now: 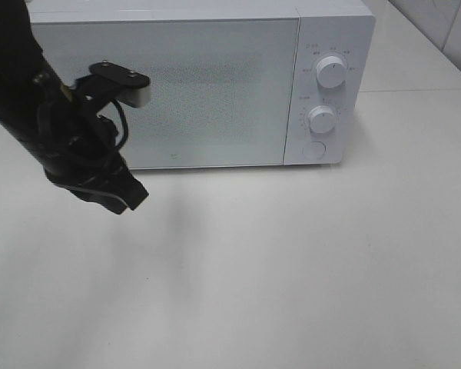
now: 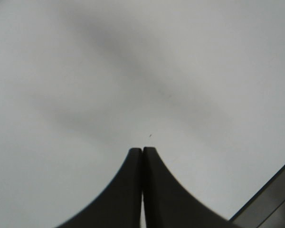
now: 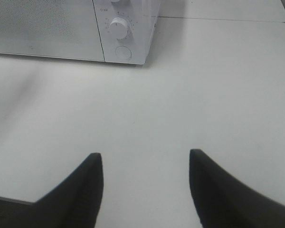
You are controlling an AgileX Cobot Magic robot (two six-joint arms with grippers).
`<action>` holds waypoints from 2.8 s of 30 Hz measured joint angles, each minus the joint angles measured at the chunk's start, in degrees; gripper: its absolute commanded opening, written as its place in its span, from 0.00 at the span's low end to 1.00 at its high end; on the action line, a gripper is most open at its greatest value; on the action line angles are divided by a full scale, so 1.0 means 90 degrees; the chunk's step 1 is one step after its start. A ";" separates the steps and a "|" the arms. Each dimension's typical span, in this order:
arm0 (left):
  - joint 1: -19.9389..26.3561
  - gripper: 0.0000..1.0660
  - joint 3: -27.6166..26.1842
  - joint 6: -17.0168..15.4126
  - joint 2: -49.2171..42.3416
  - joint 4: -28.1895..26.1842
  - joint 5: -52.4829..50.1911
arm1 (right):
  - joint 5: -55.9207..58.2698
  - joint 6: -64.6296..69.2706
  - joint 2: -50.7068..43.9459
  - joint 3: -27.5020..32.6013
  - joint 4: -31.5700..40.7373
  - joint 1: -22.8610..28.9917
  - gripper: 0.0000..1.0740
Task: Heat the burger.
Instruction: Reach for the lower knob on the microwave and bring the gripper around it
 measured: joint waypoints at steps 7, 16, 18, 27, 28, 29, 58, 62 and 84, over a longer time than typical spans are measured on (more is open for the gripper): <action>0.0567 0.00 0.0000 -0.1515 -0.0579 0.0815 0.0974 | 0.0000 0.0000 0.0000 0.0000 0.0000 0.0000 0.49; 0.1986 0.00 0.0306 -0.1719 -0.2012 0.0974 0.2107 | 0.0000 0.0000 0.0000 0.0000 0.0000 0.0000 0.49; 0.2228 0.00 0.0662 -0.1763 -0.2846 0.0993 0.2260 | 0.0000 0.0000 0.0000 0.0000 0.0000 0.0000 0.49; 0.2279 0.00 0.1738 -0.1821 -0.5469 0.1038 0.2406 | 0.0000 0.0000 0.0000 0.0000 0.0000 0.0000 0.49; 0.2279 0.00 0.1954 -0.1821 -0.6143 0.1038 0.2419 | 0.0000 0.0000 0.0000 0.0000 0.0000 0.0000 0.49; 0.2279 0.00 0.1954 -0.1821 -0.6143 0.1038 0.2419 | 0.0000 0.0000 0.0000 0.0000 0.0000 0.0000 0.49; 0.2279 0.00 0.3762 -0.1331 -1.0772 0.1190 0.1713 | 0.0000 0.0000 0.0000 0.0000 0.0000 0.0000 0.49; 0.2279 0.00 0.3775 -0.0700 -1.0772 0.0783 0.1713 | 0.0000 0.0000 0.0000 0.0000 0.0000 0.0000 0.49; 0.2279 0.00 0.3775 -0.0388 -1.0772 0.0573 0.1713 | -0.1935 0.0000 0.0879 0.0045 0.0140 0.0000 0.49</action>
